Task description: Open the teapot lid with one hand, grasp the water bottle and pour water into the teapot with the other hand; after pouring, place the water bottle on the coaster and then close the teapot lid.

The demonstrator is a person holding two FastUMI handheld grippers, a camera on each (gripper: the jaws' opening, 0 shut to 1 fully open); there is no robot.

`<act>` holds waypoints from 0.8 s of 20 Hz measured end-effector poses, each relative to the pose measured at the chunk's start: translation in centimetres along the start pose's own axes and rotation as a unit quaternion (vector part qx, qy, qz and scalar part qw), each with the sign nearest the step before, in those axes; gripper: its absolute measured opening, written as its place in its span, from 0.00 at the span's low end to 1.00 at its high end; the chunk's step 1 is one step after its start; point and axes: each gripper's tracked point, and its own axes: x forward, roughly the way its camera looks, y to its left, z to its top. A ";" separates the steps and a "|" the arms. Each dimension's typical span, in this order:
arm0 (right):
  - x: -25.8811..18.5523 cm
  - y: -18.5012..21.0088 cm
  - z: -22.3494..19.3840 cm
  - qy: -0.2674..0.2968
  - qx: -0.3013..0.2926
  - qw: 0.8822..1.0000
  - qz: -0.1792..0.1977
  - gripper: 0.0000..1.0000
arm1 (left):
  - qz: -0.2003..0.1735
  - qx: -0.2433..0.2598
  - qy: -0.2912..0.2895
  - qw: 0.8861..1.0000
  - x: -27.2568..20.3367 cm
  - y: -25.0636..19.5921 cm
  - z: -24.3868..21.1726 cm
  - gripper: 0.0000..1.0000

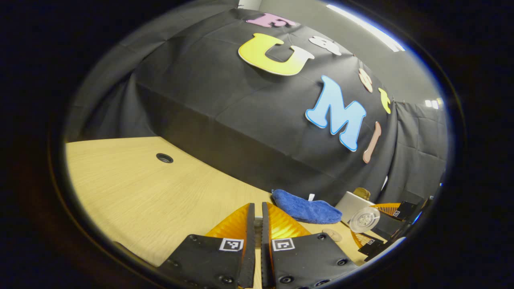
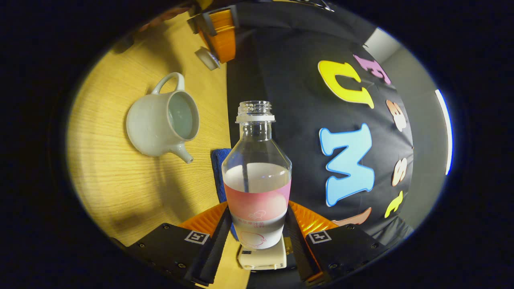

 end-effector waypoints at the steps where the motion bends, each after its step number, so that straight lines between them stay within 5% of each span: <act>1: 0.0 0.1 -0.4 0.003 0.030 1.000 0.005 0.72 | -0.001 0.002 -0.002 1.000 -0.1 -0.3 0.0 0.12; 8: 1.6 -1.2 -2.8 0.012 0.225 0.974 0.022 0.75 | -0.011 0.016 -0.001 1.000 -0.3 -2.3 -0.6 0.12; 16: 5.1 -2.5 -5.4 0.030 0.385 0.922 0.029 0.74 | -0.013 0.041 -0.003 0.999 0.1 -3.0 -0.9 0.12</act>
